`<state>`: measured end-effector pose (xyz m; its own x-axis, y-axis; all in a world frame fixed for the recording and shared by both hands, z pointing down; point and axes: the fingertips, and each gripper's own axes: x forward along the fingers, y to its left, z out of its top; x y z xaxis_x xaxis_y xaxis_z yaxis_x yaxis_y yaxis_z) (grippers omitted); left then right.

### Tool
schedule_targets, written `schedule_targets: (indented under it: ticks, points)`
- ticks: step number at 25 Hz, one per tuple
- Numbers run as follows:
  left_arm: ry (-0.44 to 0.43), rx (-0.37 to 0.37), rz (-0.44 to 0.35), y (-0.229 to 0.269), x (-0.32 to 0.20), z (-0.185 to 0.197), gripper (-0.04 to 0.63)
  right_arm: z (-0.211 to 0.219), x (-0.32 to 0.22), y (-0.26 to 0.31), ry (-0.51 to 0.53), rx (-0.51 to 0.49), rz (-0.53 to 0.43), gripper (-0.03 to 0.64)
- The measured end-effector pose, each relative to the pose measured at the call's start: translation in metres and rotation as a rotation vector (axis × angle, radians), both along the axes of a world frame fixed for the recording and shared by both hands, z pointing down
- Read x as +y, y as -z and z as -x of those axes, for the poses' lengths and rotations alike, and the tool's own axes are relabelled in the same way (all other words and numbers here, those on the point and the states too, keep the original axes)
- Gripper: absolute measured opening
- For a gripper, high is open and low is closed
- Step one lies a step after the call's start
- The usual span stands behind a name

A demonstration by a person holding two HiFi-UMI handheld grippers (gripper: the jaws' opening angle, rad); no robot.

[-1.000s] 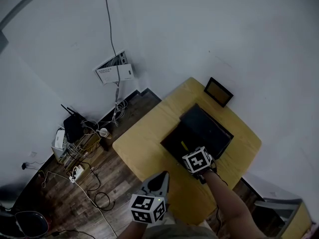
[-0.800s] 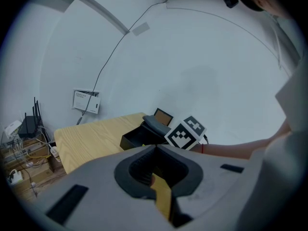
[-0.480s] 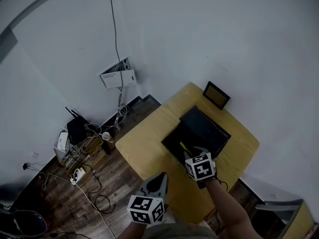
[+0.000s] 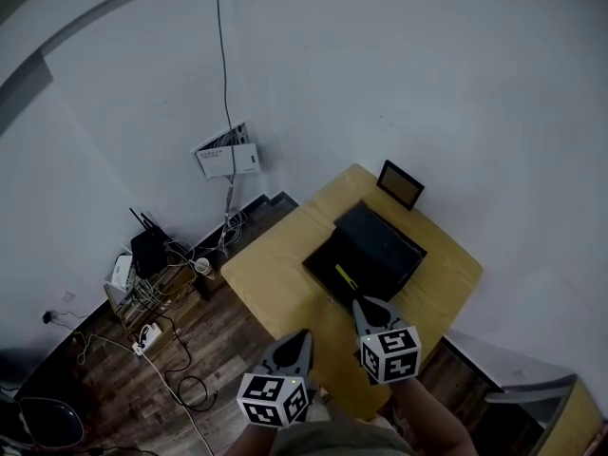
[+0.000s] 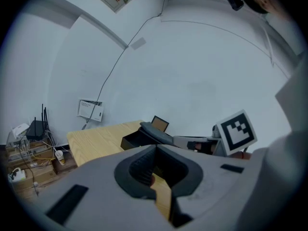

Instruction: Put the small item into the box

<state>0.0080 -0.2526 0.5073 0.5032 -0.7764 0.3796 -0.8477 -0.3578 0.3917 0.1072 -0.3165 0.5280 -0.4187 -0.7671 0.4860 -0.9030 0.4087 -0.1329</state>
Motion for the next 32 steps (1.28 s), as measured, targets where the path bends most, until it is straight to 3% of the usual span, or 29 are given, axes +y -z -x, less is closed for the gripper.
schedule_targets:
  ticks: [9,15,20,32]
  points:
    - [-0.061,0.013,-0.044,0.019,0.036,0.009,0.003,0.016,0.079,0.045,-0.031,-0.1,-0.111,0.002]
    - [-0.157,0.012,-0.051,0.025,0.075,0.02,0.003,0.027,0.132,0.06,-0.108,-0.108,-0.14,0.002]
    - [-0.186,0.028,-0.048,0.032,0.113,0.043,0.004,0.046,0.179,0.069,-0.168,-0.116,-0.154,0.002]
    - [-0.265,0.05,-0.079,0.042,0.198,0.082,0.003,0.097,0.277,0.089,-0.202,-0.087,-0.245,0.002]
